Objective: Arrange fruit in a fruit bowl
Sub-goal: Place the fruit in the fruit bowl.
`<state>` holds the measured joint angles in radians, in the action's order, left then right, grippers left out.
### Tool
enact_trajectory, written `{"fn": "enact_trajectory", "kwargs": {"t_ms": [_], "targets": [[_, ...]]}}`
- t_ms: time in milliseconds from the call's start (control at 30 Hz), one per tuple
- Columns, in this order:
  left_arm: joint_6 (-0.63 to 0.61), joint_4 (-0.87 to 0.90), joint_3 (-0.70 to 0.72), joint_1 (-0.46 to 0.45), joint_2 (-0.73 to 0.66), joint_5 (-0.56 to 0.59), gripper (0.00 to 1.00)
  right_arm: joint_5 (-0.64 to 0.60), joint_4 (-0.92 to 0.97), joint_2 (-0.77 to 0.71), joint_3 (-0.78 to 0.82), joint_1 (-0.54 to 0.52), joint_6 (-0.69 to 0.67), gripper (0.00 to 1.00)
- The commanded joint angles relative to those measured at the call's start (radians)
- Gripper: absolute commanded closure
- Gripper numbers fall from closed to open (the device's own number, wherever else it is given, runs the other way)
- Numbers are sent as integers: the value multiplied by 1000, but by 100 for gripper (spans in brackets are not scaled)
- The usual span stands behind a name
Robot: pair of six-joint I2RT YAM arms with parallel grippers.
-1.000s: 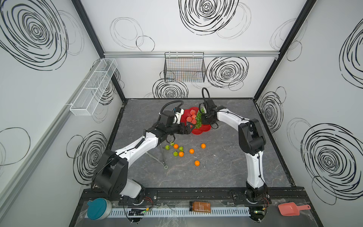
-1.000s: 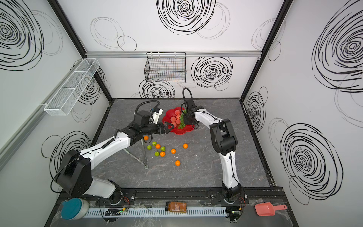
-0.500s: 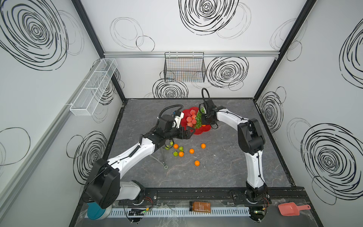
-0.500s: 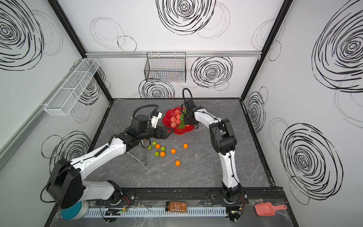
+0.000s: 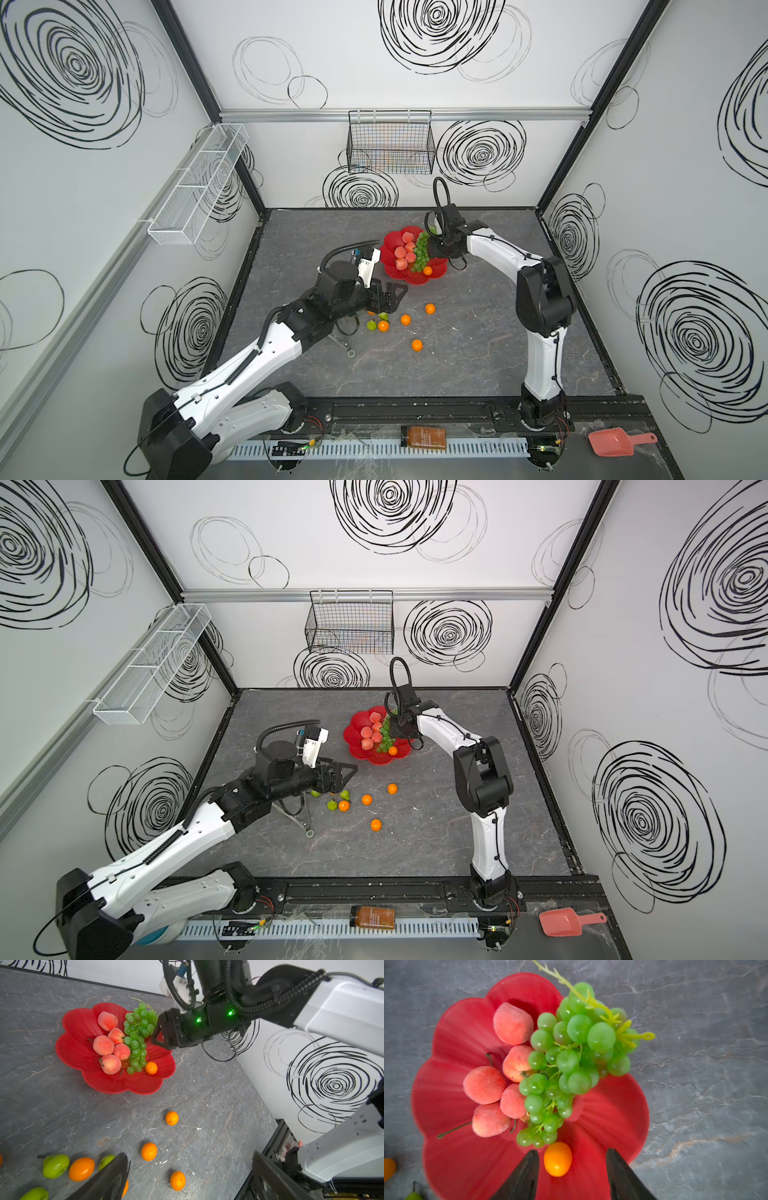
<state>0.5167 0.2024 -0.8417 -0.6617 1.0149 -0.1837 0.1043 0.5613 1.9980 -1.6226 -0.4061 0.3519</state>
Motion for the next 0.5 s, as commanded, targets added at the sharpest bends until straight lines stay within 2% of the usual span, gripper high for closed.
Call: {"fn": "enact_trajectory", "kwargs": {"t_ms": [0, 267, 467], "targets": [[33, 58, 38, -23, -64, 74, 4, 10, -36, -123, 80, -11, 20, 44], [118, 112, 151, -112, -225, 154, 4, 0, -128, -376, 365, -116, 27, 46], [187, 108, 237, -191, -293, 200, 4, -35, -132, -476, 521, -219, 81, 50]]}}
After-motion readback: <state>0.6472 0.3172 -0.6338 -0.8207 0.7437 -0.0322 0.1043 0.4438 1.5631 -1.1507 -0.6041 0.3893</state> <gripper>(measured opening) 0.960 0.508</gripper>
